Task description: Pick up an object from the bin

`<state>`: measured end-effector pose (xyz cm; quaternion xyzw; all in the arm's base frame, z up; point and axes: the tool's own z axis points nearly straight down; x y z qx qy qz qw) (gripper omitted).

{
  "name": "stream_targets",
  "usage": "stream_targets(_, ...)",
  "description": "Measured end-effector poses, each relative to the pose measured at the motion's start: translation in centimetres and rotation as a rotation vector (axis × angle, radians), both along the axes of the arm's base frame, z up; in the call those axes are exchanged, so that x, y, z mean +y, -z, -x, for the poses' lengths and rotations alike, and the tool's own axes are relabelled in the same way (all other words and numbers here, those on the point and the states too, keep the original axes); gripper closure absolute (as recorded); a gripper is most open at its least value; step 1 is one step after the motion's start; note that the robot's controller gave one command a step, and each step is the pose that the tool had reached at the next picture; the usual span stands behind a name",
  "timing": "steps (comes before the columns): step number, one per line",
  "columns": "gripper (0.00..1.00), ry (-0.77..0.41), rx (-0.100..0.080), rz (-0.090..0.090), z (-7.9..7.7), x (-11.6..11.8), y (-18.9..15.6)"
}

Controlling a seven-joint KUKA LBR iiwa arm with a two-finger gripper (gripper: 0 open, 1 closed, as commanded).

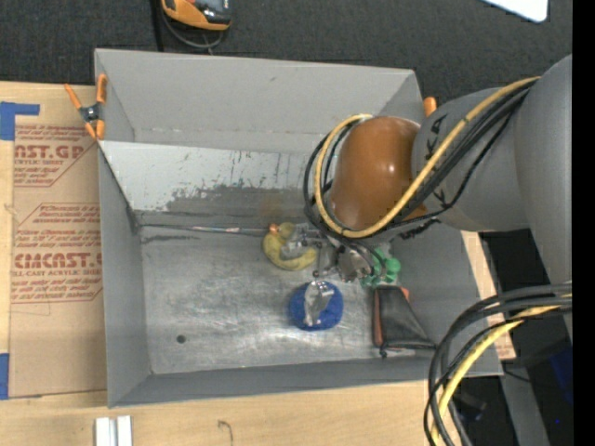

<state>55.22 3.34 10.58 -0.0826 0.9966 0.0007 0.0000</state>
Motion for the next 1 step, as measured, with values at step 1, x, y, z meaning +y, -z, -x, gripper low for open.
stream_targets(1,1.00,0.000,0.000,0.000,0.00,0.00,0.00)
